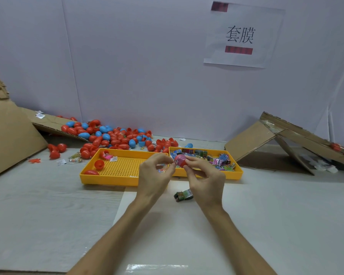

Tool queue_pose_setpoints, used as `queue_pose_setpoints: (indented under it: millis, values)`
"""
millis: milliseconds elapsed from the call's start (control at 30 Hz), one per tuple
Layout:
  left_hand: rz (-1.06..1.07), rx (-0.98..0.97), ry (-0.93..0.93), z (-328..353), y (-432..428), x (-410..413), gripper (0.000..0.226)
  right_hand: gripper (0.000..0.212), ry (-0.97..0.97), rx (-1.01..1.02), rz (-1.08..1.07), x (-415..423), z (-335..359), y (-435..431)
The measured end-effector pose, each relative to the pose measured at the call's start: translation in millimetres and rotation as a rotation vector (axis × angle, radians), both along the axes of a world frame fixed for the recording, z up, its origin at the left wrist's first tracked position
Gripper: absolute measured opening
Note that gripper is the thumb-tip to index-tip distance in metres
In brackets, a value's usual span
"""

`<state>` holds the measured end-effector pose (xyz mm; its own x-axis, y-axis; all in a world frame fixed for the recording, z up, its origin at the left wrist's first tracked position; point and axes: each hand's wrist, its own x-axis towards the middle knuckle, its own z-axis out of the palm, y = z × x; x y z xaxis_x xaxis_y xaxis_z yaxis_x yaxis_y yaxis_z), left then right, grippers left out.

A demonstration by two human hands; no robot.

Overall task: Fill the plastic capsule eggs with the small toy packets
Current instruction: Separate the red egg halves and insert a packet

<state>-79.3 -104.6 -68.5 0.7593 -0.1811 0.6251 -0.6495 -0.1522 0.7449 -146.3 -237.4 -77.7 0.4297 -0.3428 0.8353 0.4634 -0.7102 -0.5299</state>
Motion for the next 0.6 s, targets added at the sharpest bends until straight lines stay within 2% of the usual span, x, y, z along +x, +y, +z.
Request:
queue_pose_setpoints:
  millis: [267,367,433,500,600]
  values:
    - [-0.140,-0.166,0.239,0.6,-1.8,0.7,0.012,0.025,0.144,0.399,0.280,2.9,1.9,-2.8]
    - [-0.318,-0.354,0.494,5.9,0.6,-0.3,0.004,0.028,0.152,0.485,0.357,3.7,3.0,-4.7]
    - [-0.380,-0.382,0.588,8.4,1.5,-2.1,0.019,0.029,0.167,0.462,0.366,3.7,2.9,-6.6]
    - [-0.370,-0.332,0.561,8.4,1.3,-2.7,0.020,0.030,0.182,0.464,0.391,4.2,2.6,-7.6]
    - [-0.369,-0.353,0.540,9.2,0.6,-4.3,0.018,0.025,0.198,0.576,0.465,4.0,4.5,-6.7]
